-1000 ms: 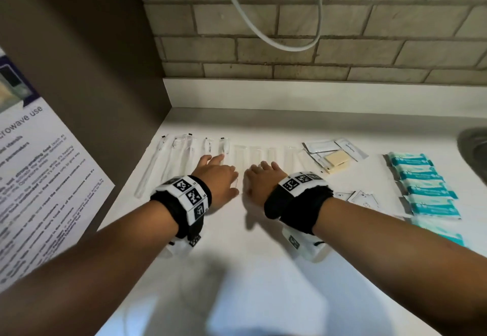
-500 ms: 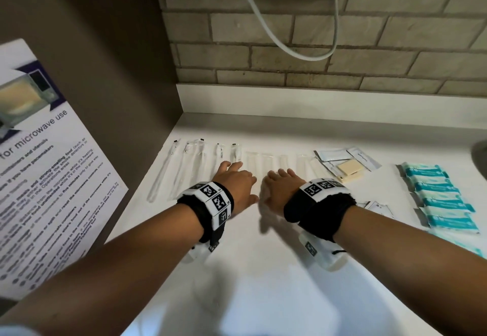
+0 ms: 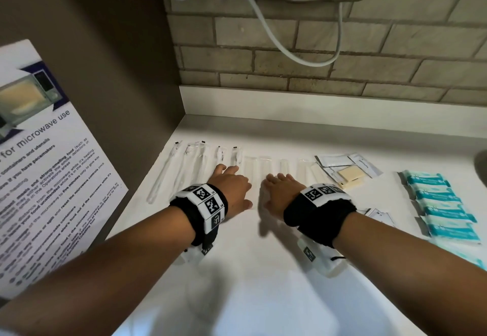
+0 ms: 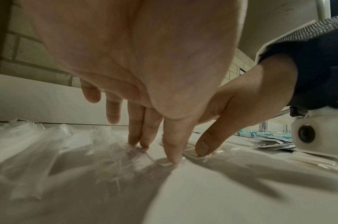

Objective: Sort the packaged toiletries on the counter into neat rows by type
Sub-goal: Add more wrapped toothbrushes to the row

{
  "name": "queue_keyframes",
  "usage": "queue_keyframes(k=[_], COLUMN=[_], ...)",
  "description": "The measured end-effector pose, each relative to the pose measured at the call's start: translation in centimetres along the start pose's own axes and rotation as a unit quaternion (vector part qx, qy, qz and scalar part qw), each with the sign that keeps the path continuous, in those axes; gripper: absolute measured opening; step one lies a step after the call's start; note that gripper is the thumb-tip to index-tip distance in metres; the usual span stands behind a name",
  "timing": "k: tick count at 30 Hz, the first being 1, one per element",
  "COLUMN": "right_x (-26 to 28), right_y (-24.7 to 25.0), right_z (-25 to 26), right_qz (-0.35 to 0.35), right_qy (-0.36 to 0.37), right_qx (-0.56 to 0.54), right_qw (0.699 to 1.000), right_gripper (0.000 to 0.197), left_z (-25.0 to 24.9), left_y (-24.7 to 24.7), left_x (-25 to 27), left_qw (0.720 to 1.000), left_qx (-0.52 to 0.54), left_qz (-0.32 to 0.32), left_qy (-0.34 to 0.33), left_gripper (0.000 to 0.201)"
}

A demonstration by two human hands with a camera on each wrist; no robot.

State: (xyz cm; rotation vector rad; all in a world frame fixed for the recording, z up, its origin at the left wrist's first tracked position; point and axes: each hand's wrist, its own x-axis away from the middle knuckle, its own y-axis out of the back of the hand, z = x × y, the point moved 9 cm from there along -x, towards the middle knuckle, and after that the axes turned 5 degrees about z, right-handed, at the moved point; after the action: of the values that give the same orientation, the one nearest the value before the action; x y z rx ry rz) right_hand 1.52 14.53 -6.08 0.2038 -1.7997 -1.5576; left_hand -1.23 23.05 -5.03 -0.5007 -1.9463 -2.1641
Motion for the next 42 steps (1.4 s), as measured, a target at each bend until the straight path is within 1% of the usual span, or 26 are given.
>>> queue_keyframes(k=[11,23,33,38,42], right_x=[-0.2,-0.6,-0.6,-0.8,-0.7], right_y=[0.4,0.3,0.2,0.1,0.4], right_z=[0.4,0.6,0.6,0.6,0.4], right_qz=[-0.001,-0.002,-0.007,-0.003,-0.012], right_qy=[0.007,0.009,0.01,0.009,0.01], right_qx=[0.005,0.005,0.001,0.003,0.004], right_qw=[1.0,1.0,1.0,1.0,1.0], right_gripper=[0.054,0.055,0.052,0.053,0.054], left_z=[0.3,0.2,0.3,0.3,0.5], left_y=[-0.3,-0.2,-0.4,-0.4,-0.4], left_x=[0.1,-0.1,-0.1,-0.2,-0.2], left_qw=[1.0,1.0,1.0,1.0,1.0], left_qx=[0.0,-0.005,-0.001,0.001,-0.001], left_qz=[0.005,0.002,-0.005,0.002,0.011], left_qy=[0.001,0.005,0.001,0.002,0.007], left_gripper=[0.038,0.045,0.046,0.042,0.043])
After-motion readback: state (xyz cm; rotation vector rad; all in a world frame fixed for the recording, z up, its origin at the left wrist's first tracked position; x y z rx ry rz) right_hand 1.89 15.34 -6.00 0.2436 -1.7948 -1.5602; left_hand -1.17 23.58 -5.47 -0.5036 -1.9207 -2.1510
